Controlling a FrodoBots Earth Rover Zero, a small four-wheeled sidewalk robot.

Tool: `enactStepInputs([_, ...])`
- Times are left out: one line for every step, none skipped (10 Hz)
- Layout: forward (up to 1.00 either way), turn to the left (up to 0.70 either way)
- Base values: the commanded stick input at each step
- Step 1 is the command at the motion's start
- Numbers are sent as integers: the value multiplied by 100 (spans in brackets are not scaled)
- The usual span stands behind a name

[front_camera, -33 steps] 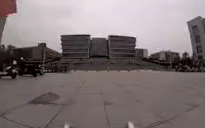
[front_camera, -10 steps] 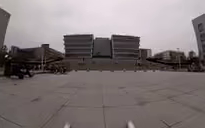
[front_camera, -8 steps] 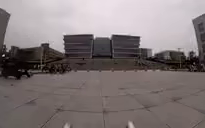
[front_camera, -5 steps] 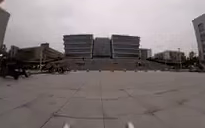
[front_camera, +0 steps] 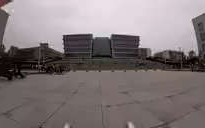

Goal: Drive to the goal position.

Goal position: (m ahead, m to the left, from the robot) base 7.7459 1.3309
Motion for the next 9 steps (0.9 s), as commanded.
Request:
enactStepInputs([70,12])
enactStepInputs([70,14])
enactStepInputs([70,14])
enactStepInputs([70,13])
enactStepInputs([70,5])
enactStepInputs([70,1])
enactStepInputs([70,0])
enactStepInputs([70,0])
enactStepInputs([70,0])
